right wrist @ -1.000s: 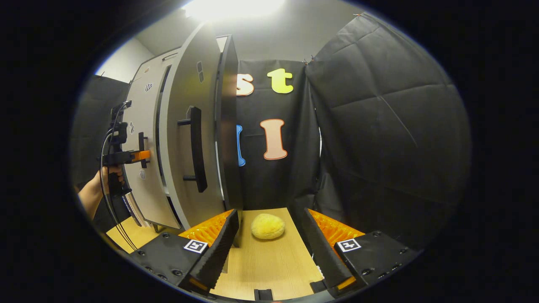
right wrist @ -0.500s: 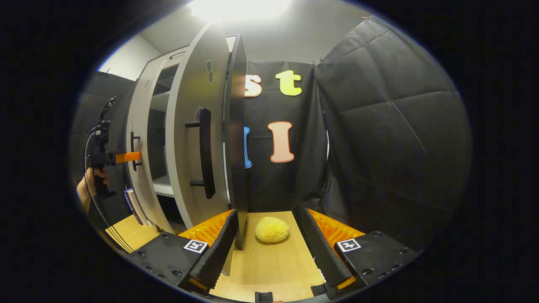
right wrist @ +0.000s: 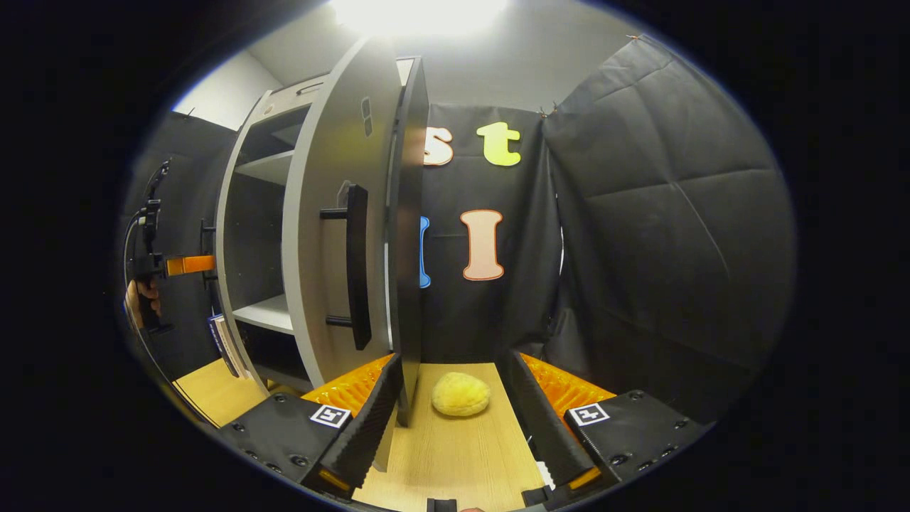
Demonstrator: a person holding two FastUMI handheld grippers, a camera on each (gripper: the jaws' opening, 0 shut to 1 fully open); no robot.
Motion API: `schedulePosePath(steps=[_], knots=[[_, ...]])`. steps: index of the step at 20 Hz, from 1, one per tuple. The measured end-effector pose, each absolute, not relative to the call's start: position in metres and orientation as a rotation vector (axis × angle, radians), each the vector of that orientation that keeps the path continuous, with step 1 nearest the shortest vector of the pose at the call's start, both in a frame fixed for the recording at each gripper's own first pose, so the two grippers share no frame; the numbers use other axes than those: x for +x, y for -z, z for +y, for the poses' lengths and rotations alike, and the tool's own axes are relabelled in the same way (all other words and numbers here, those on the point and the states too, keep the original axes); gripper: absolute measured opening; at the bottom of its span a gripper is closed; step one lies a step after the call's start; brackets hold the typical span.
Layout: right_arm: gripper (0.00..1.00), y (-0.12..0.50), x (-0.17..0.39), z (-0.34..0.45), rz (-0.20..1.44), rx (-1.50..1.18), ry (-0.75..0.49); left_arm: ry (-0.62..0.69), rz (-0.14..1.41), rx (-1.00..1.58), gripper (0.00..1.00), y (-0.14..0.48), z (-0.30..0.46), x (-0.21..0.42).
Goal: Open the right door of the double-door shoe cabinet with the right hand, and open the left door with the left hand.
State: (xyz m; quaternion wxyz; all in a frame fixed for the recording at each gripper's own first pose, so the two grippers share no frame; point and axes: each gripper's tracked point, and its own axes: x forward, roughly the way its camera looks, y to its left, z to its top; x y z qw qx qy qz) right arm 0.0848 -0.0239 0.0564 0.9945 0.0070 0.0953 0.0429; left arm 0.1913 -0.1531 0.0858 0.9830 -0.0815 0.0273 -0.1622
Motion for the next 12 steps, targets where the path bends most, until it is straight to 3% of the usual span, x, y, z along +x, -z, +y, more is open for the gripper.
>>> schedulePosePath(steps=[2, 3, 4, 5, 6, 9, 10, 12], knots=[[0.95, -0.055, 0.084, -0.021, 0.197, 0.014, -0.094, 0.332, 0.054, -0.165, 0.15, -0.086, -0.149, 0.189], [0.91, -0.055, 0.085, -0.021, 0.199, 0.009, -0.093, 0.333, 0.055, -0.167, 0.15, -0.086, -0.146, 0.186], [0.95, -0.055, 0.085, -0.021, 0.200, 0.004, -0.090, 0.334, 0.056, -0.170, 0.15, -0.086, -0.144, 0.185], [0.91, -0.055, 0.085, -0.021, 0.201, 0.000, -0.089, 0.335, 0.059, -0.170, 0.15, -0.085, -0.142, 0.183], [0.95, -0.055, 0.085, -0.020, 0.202, -0.001, -0.090, 0.337, 0.059, -0.172, 0.13, -0.085, -0.140, 0.181], [0.95, -0.055, 0.085, -0.015, 0.205, 0.009, -0.101, 0.340, 0.061, -0.159, 0.13, -0.084, -0.131, 0.176], [0.91, -0.055, 0.085, -0.015, 0.203, 0.010, -0.101, 0.337, 0.059, -0.157, 0.15, -0.084, -0.127, 0.174], [0.96, -0.057, 0.086, -0.015, 0.200, 0.006, -0.092, 0.341, 0.056, -0.158, 0.17, -0.085, -0.123, 0.173]])
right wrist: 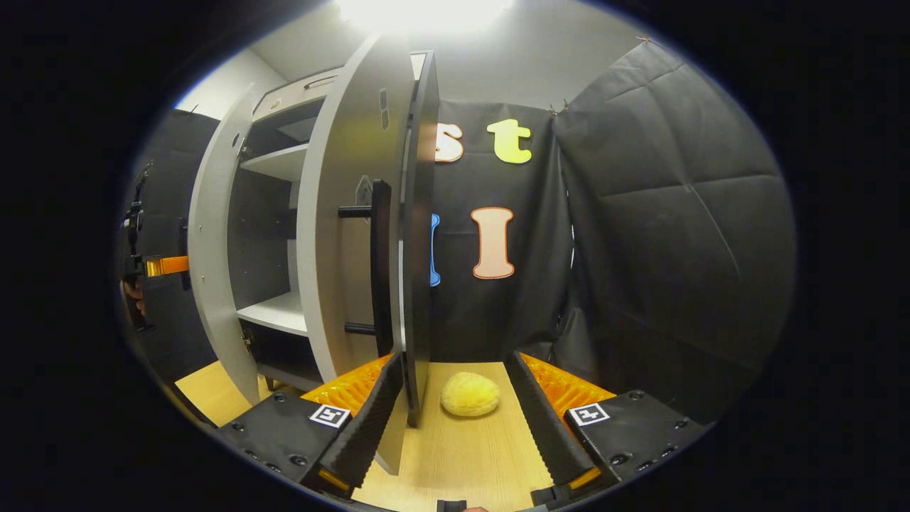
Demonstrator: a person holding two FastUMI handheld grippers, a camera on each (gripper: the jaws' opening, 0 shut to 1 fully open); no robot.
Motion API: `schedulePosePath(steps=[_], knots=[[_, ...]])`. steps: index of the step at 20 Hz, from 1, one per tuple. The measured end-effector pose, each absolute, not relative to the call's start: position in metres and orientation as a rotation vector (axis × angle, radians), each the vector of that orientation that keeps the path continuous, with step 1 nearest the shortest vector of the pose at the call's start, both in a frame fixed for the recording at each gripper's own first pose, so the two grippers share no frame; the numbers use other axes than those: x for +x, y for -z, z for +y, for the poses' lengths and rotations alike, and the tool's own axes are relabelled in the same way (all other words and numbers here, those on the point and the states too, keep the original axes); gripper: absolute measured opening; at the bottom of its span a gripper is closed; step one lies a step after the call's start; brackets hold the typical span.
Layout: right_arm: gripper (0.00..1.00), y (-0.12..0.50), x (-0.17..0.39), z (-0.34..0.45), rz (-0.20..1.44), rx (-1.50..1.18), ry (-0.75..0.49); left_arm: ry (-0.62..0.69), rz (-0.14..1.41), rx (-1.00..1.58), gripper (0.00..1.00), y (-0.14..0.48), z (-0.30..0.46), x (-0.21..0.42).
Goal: Open the right door of the double-door shoe cabinet with the right hand, and open the left door with the left hand.
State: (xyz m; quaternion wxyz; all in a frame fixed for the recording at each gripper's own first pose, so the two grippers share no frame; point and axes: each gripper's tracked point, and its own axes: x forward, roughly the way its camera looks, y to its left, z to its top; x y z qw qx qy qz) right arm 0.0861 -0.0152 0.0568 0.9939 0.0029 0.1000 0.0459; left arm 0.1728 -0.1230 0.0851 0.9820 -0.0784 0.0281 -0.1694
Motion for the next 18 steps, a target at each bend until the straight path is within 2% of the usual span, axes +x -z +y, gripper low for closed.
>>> schedulePosePath(steps=[1, 2, 3, 4, 6, 7, 8, 11, 13, 15, 17, 18], knots=[[0.93, -0.057, 0.085, -0.016, 0.202, 0.003, -0.089, 0.343, 0.057, -0.162, 0.14, -0.085, -0.120, 0.172], [0.96, -0.055, 0.084, -0.016, 0.207, 0.001, -0.086, 0.345, 0.058, -0.164, 0.14, -0.084, -0.116, 0.171], [0.93, -0.055, 0.082, -0.016, 0.210, -0.002, -0.082, 0.345, 0.057, -0.164, 0.14, -0.083, -0.113, 0.171], [0.96, -0.057, 0.083, -0.014, 0.213, -0.005, -0.077, 0.345, 0.063, -0.159, 0.17, -0.082, -0.111, 0.170], [0.96, -0.056, 0.081, -0.015, 0.220, -0.004, -0.065, 0.332, 0.062, -0.150, 0.17, -0.081, -0.101, 0.167], [0.93, -0.056, 0.079, -0.015, 0.221, 0.002, -0.055, 0.319, 0.064, -0.145, 0.14, -0.080, -0.095, 0.168], [0.96, -0.056, 0.078, -0.014, 0.220, 0.009, -0.047, 0.305, 0.063, -0.144, 0.14, -0.080, -0.087, 0.168], [0.93, -0.058, 0.076, -0.011, 0.220, 0.022, -0.029, 0.243, 0.059, -0.137, 0.14, -0.076, -0.061, 0.171], [0.93, -0.060, 0.071, -0.011, 0.219, 0.023, -0.009, 0.200, 0.071, -0.131, 0.11, -0.070, -0.043, 0.175], [0.97, -0.064, 0.071, -0.004, 0.204, 0.029, -0.005, 0.141, 0.075, -0.114, 0.09, -0.066, -0.018, 0.177], [0.96, -0.065, 0.069, 0.001, 0.198, 0.023, -0.002, 0.219, 0.084, -0.187, 0.04, -0.066, -0.028, 0.175], [0.93, -0.065, 0.067, 0.002, 0.199, 0.017, 0.002, 0.254, 0.091, -0.231, 0.04, -0.068, -0.039, 0.173]])
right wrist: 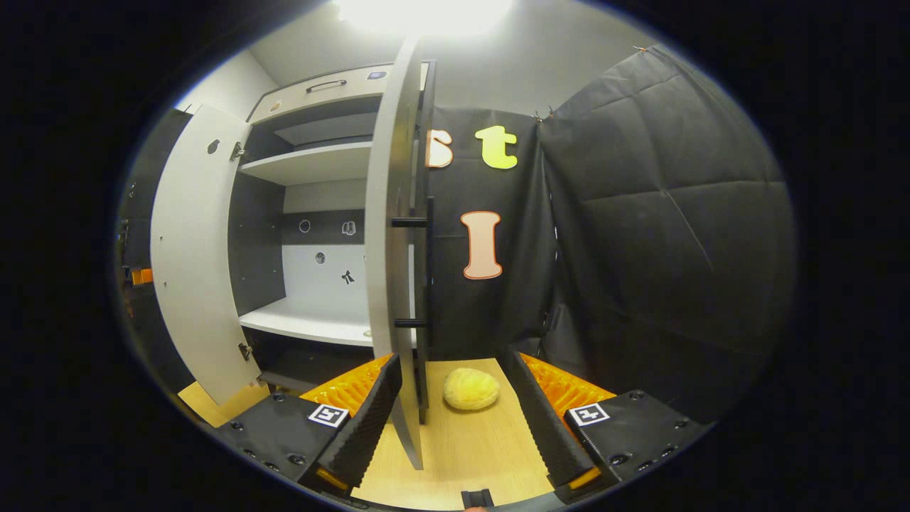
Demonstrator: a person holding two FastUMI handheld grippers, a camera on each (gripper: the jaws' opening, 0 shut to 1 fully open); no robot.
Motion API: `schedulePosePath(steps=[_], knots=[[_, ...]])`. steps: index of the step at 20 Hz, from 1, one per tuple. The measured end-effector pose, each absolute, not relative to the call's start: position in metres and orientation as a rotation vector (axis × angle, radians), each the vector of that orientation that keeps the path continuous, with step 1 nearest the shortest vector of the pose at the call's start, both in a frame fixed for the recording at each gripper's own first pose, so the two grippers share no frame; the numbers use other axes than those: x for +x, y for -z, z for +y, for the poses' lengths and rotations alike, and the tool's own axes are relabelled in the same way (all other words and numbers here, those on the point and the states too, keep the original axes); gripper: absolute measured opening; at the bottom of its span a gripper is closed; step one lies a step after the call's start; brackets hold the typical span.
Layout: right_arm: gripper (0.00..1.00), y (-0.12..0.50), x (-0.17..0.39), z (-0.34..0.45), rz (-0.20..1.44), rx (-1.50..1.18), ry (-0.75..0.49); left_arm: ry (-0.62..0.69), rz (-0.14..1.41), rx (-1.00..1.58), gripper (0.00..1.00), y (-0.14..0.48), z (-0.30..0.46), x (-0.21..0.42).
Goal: Open the right door of the double-door shoe cabinet with the right hand, and open the left door with the left hand.
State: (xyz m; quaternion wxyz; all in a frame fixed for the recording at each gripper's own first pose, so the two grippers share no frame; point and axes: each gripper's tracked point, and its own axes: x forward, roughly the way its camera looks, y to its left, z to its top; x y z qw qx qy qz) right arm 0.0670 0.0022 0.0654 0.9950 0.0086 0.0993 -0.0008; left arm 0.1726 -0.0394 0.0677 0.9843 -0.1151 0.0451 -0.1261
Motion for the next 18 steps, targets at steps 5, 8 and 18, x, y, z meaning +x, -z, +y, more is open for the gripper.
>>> schedulePosePath(steps=[5, 8, 18], knots=[[0.96, -0.064, 0.053, 0.014, 0.210, 0.008, 0.021, 0.314, 0.042, -0.220, 0.04, -0.072, -0.037, 0.172], [0.96, -0.066, 0.050, 0.013, 0.202, -0.002, -0.001, 0.285, 0.048, -0.239, 0.04, -0.073, -0.030, 0.162], [0.99, -0.104, 0.003, -0.013, 0.084, 0.071, -0.036, 0.086, -0.015, -0.096, 0.04, -0.088, 0.005, 0.099]])
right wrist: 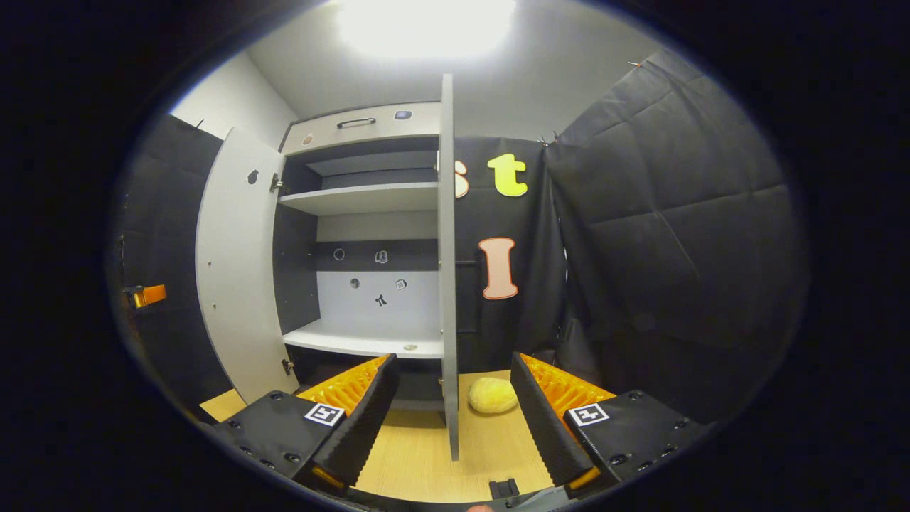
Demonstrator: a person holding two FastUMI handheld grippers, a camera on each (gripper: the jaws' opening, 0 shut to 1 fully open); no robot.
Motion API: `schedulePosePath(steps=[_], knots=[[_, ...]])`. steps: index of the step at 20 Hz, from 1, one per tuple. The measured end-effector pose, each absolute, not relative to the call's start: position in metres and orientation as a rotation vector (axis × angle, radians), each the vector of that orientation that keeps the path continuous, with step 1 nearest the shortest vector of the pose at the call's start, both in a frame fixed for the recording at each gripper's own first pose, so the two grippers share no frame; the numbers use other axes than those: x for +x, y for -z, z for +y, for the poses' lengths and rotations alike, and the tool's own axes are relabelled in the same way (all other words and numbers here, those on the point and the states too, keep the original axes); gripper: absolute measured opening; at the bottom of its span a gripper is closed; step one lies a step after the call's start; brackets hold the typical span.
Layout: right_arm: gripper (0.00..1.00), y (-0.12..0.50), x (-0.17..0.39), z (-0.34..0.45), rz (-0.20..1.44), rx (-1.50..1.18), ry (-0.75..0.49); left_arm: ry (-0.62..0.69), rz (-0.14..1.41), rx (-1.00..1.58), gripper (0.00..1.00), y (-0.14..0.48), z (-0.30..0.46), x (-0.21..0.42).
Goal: Open the right door of the double-door shoe cabinet with the right hand, and open the left door with the left hand.
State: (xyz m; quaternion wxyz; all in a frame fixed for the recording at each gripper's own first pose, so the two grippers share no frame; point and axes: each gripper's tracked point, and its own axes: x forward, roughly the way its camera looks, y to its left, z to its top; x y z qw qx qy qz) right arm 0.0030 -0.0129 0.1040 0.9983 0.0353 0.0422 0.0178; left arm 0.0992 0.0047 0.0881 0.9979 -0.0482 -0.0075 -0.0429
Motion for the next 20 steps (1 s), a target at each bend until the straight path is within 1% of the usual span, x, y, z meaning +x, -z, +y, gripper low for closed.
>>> schedulePosePath(steps=[1, 2, 5, 6, 7, 8, 9, 10, 11, 12, 13, 14, 15, 16, 18, 20], knots=[[0.97, -0.104, -0.004, -0.019, 0.077, 0.075, -0.023, 0.080, -0.014, -0.079, 0.00, -0.088, 0.005, 0.092], [0.98, -0.104, -0.011, -0.025, 0.073, 0.081, -0.014, 0.074, -0.018, -0.070, 0.04, -0.090, 0.006, 0.084], [0.96, -0.104, -0.036, -0.047, 0.067, 0.093, 0.004, 0.057, -0.032, -0.102, 0.03, -0.093, 0.002, 0.066], [0.93, -0.105, -0.044, -0.052, 0.063, 0.092, 0.007, 0.053, -0.032, -0.117, 0.08, -0.094, 0.000, 0.062], [0.93, -0.106, -0.049, -0.054, 0.056, 0.091, 0.008, 0.046, -0.032, -0.126, 0.14, -0.092, -0.001, 0.061], [0.96, -0.108, -0.055, -0.058, 0.048, 0.091, 0.009, 0.032, -0.030, -0.126, 0.36, -0.091, 0.001, 0.057], [0.93, -0.109, -0.060, -0.061, 0.041, 0.092, 0.009, 0.017, -0.021, -0.122, 0.37, -0.088, 0.003, 0.054], [0.93, -0.111, -0.065, -0.063, 0.034, 0.095, 0.008, 0.013, -0.014, -0.114, 0.52, -0.087, 0.001, 0.050], [0.96, -0.111, -0.069, -0.066, 0.029, 0.100, 0.007, 0.016, -0.011, -0.100, 0.68, -0.086, 0.000, 0.047], [0.96, -0.111, -0.073, -0.070, 0.027, 0.105, 0.007, 0.012, -0.005, -0.089, 0.83, -0.080, 0.000, 0.052], [0.96, -0.110, -0.077, -0.075, 0.026, 0.109, 0.007, 0.001, 0.002, -0.075, 0.99, -0.080, 0.002, 0.042], [0.93, -0.109, -0.081, -0.079, 0.024, 0.112, 0.009, -0.006, 0.007, -0.064, 0.99, -0.079, 0.003, 0.040], [0.96, -0.108, -0.084, -0.083, 0.022, 0.114, 0.012, -0.008, 0.006, -0.059, 0.99, -0.078, 0.002, 0.042], [0.96, -0.107, -0.086, -0.087, 0.022, 0.115, 0.015, -0.009, 0.003, -0.057, 0.96, -0.079, 0.001, 0.042], [0.96, -0.107, -0.090, -0.095, 0.019, 0.117, 0.019, -0.009, -0.004, -0.051, 0.99, -0.080, 0.000, 0.040], [0.96, -0.107, -0.093, -0.102, 0.019, 0.119, 0.022, -0.016, -0.005, -0.037, 0.99, -0.080, -0.003, 0.039]])
